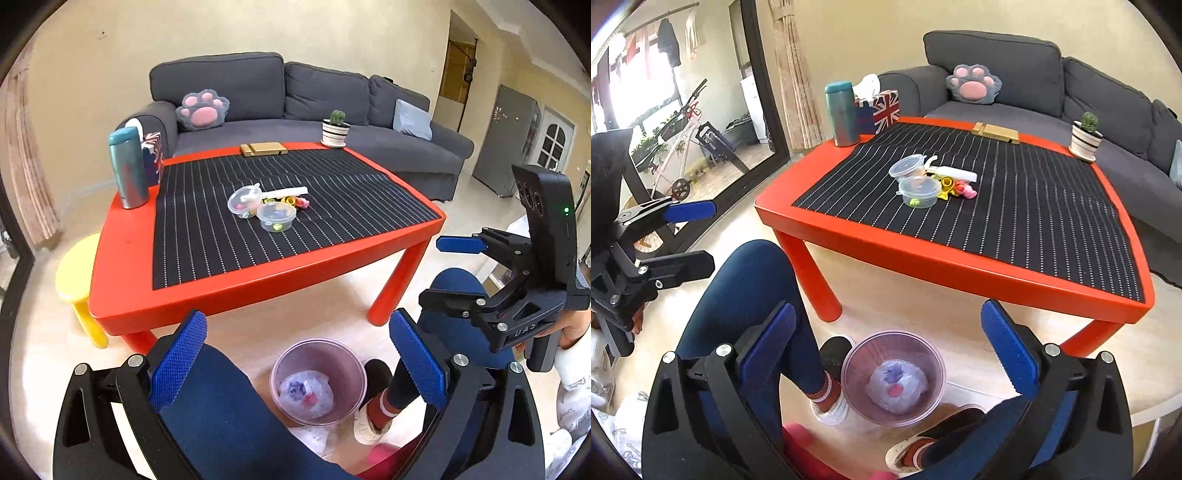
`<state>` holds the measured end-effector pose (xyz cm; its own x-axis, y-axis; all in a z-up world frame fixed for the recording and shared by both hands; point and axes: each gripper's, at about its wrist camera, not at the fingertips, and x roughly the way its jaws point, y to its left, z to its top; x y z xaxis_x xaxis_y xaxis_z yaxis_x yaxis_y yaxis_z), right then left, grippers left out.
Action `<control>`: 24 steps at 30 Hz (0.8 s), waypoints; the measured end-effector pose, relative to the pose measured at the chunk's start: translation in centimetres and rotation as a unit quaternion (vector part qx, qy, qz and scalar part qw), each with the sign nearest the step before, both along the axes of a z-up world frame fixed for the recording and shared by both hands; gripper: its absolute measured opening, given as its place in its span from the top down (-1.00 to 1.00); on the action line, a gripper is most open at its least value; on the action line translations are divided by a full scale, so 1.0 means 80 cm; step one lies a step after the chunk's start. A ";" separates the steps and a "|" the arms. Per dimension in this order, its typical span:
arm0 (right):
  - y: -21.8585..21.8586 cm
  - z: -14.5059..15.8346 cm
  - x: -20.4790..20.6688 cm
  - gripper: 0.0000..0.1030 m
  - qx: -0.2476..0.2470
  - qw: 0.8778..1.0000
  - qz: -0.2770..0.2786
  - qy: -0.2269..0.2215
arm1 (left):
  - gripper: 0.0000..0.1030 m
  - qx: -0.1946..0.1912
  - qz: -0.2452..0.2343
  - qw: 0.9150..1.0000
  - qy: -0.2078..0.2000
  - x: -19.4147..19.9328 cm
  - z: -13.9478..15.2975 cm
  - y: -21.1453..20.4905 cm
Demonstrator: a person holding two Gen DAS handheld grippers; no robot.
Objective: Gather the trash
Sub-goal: 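Move both grippers back up over the table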
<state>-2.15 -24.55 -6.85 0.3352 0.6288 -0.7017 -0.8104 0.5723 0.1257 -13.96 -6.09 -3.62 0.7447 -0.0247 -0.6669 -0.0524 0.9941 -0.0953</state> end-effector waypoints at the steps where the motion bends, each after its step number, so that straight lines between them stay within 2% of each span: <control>1: -0.003 0.002 -0.002 -0.93 0.001 1.000 -0.003 -0.004 | -0.85 0.000 0.000 1.000 -0.001 -0.001 0.001 -0.001; 12: -0.028 0.011 -0.017 -0.94 0.018 0.999 -0.023 -0.023 | -0.85 0.006 -0.004 1.000 0.000 0.016 -0.008 -0.008; 24: -0.018 0.016 0.015 -0.94 0.018 0.999 -0.035 -0.032 | -0.85 0.024 -0.005 1.000 0.014 0.093 -0.006 0.016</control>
<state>-0.93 -25.95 -5.53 0.4233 0.6267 -0.6543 -0.7752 0.6243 0.0965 -6.53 -4.79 -4.07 0.7260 0.0006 -0.6877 -0.0440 0.9980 -0.0457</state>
